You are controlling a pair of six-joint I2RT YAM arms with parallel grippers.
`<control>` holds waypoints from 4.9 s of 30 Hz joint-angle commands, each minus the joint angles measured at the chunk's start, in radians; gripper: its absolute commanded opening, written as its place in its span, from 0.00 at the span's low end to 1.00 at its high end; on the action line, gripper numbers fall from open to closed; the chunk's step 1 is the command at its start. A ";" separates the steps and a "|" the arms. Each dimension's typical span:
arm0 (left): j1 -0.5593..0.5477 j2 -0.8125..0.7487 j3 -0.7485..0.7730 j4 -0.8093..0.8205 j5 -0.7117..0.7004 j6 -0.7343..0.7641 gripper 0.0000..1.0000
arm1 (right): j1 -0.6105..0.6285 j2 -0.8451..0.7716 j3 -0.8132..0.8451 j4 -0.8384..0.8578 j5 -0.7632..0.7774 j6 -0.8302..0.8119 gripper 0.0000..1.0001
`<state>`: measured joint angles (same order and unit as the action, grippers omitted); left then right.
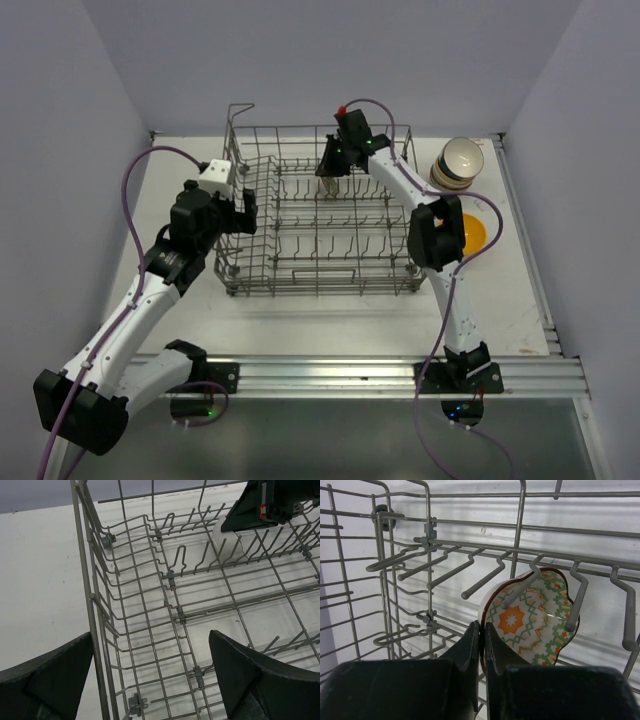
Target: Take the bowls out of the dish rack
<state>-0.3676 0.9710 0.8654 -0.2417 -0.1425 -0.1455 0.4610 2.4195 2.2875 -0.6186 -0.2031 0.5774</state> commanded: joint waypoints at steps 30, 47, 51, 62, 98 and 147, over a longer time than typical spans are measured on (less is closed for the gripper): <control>-0.013 0.077 0.026 0.002 -0.054 0.024 1.00 | -0.148 -0.606 -0.387 0.326 -0.316 0.052 0.00; -0.013 0.057 0.026 0.009 -0.054 0.024 1.00 | -0.314 -1.134 -0.805 -0.056 0.255 -0.295 0.00; -0.013 0.044 0.024 0.012 -0.055 0.026 1.00 | -0.343 -1.205 -0.953 -0.050 0.382 -0.283 0.00; -0.014 0.052 0.024 0.012 -0.031 0.024 1.00 | -0.443 -1.117 -1.129 0.045 0.346 -0.277 0.00; -0.016 0.067 0.037 -0.002 -0.003 0.023 1.00 | -0.458 -0.810 -1.142 0.160 0.369 -0.261 0.11; -0.016 -0.080 -0.026 0.088 -0.123 0.020 1.00 | -0.168 -1.245 -1.152 0.221 0.129 -0.215 0.99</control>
